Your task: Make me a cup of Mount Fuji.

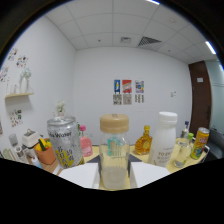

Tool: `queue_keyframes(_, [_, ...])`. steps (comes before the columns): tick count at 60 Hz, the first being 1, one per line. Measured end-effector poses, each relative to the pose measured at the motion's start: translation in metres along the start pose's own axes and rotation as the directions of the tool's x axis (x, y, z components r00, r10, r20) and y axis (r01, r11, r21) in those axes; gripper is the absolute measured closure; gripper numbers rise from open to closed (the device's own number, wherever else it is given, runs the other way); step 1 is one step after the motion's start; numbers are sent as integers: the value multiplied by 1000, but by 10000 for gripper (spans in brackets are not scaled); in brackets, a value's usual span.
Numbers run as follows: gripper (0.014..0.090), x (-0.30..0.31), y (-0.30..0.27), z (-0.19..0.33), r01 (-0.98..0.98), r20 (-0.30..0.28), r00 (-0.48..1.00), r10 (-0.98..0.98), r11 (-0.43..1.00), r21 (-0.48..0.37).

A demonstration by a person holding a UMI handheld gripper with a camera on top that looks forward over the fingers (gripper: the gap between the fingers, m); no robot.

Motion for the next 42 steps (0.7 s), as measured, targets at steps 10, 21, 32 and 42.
queue_keyframes(10, [645, -7, -15, -45, -2, 57, 998, -2, 999, 54])
queue_keyframes(21, [648, -11, 38, -90, -27, 113, 993, 22, 999, 43])
queue_keyframes(32, [648, -7, 160, -100, -58, 99, 993, 67, 994, -93])
queue_keyframes(42, [646, -10, 237, -97, -165, 102, 978, 182, 975, -150])
